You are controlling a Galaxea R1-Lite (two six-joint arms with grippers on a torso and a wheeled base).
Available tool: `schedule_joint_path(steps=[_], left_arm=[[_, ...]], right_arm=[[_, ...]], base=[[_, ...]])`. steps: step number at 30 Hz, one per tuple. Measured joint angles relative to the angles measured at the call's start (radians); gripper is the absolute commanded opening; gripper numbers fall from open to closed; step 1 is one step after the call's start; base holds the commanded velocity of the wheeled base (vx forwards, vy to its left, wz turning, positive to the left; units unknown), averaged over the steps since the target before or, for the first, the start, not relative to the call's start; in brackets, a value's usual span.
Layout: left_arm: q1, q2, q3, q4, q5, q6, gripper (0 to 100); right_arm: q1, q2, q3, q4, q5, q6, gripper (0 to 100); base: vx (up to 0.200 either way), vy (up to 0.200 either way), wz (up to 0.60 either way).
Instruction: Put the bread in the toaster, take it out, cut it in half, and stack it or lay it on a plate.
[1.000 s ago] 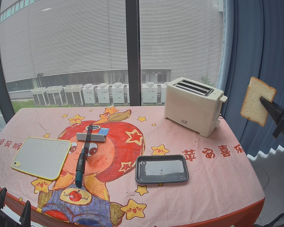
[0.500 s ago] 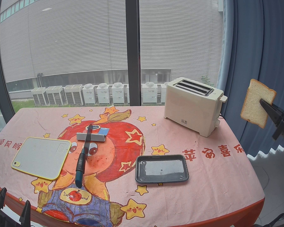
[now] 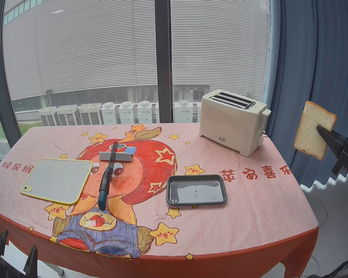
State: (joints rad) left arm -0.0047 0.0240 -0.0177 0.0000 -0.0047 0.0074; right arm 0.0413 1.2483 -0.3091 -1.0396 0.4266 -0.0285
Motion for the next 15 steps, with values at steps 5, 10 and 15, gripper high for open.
schedule_joint_path(steps=[5,10,15], left_arm=[[0.000,0.000,0.000,0.000,0.000,0.000,100],[0.000,0.000,0.000,0.000,0.000,-0.001,100],[0.000,0.000,0.000,0.000,0.000,0.000,100]], right_arm=[[-0.001,0.000,0.002,0.000,0.000,0.000,0],[0.000,0.001,0.003,0.000,0.001,0.000,0],[0.001,0.001,0.003,0.000,0.001,0.000,0]], base=[[0.000,0.000,0.00],[0.000,0.000,0.00],[0.000,0.080,0.00]])
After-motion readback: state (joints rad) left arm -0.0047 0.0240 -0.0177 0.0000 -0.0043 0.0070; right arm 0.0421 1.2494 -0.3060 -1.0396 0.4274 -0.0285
